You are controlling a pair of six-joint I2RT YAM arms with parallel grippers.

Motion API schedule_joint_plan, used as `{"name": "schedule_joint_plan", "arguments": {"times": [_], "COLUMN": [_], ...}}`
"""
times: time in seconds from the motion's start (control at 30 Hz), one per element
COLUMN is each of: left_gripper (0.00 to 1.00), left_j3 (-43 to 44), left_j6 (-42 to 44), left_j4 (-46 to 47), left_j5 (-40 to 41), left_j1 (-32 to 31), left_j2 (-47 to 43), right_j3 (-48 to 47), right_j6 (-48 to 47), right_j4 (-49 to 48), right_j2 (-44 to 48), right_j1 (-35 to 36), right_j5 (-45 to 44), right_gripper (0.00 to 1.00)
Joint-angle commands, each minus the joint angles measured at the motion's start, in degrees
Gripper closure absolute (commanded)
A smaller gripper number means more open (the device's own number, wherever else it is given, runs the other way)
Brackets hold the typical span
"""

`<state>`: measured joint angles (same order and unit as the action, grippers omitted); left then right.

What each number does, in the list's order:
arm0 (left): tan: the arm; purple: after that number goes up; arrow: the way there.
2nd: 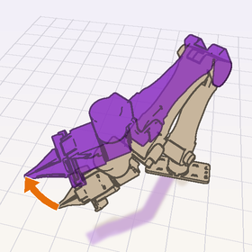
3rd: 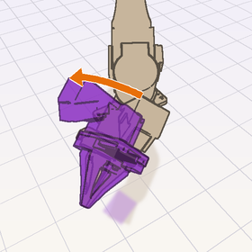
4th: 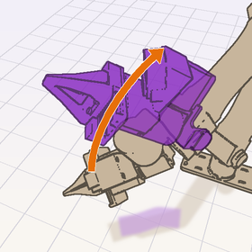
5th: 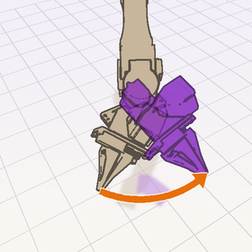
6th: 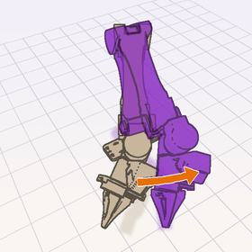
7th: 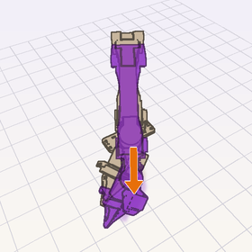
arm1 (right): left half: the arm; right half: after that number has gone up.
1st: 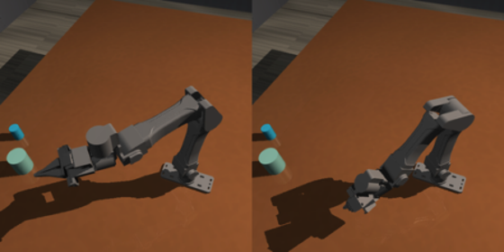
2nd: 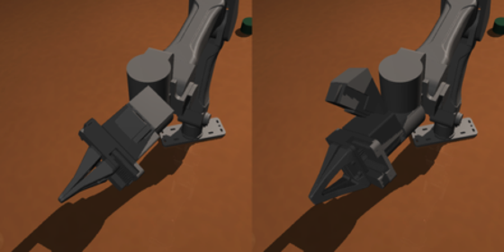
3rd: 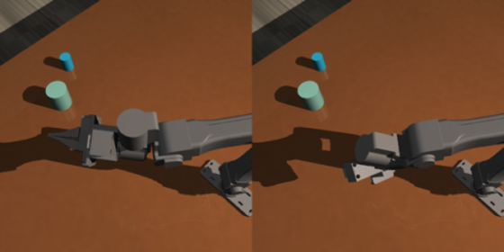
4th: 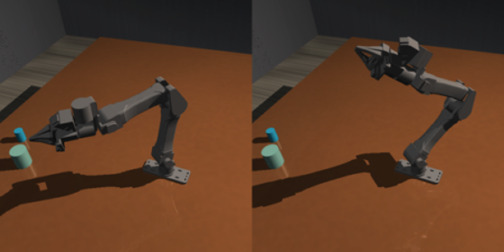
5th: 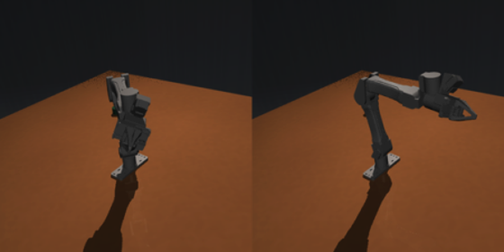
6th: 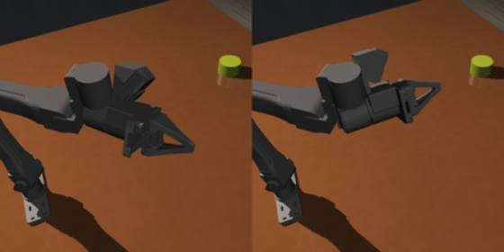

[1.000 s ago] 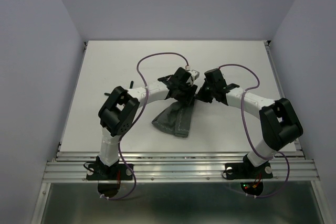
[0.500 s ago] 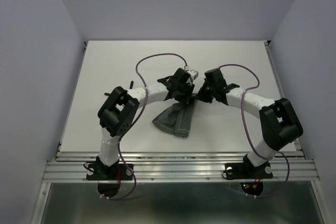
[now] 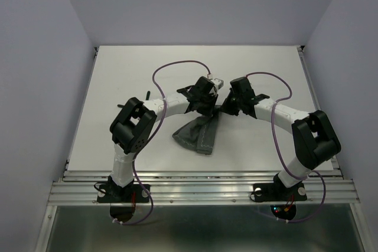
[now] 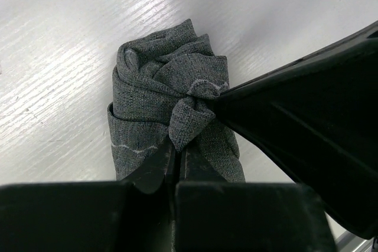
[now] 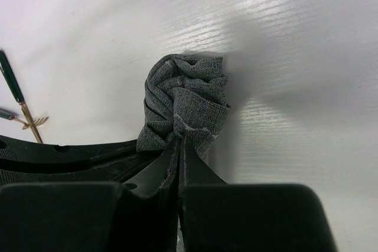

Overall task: Fold the napkin into a case and place the utensils inside
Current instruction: Fold the 2/3-rectangle-folded napkin at the center of the board.

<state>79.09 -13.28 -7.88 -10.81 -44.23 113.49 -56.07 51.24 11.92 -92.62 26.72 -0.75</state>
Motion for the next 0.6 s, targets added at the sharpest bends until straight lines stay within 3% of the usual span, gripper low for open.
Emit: {"name": "schedule_joint_plan", "arguments": {"times": [0.0, 0.57], "left_gripper": [1.00, 1.00], "left_j3": [-0.6, 0.4], "left_j6": [-0.2, 2.0], "left_j4": [1.6, -0.6], "left_j5": [-2.5, -2.8], "left_j1": [-0.3, -1.1], "left_j2": [-1.3, 2.6], "right_j3": [0.3, 0.7], "right_j6": [0.5, 0.5], "right_j4": [-3.0, -3.6], "right_j2": [0.4, 0.8], "right_j1": [0.4, 0.4], "right_j5": [0.2, 0.2], "right_gripper": [0.99, 0.99]}}
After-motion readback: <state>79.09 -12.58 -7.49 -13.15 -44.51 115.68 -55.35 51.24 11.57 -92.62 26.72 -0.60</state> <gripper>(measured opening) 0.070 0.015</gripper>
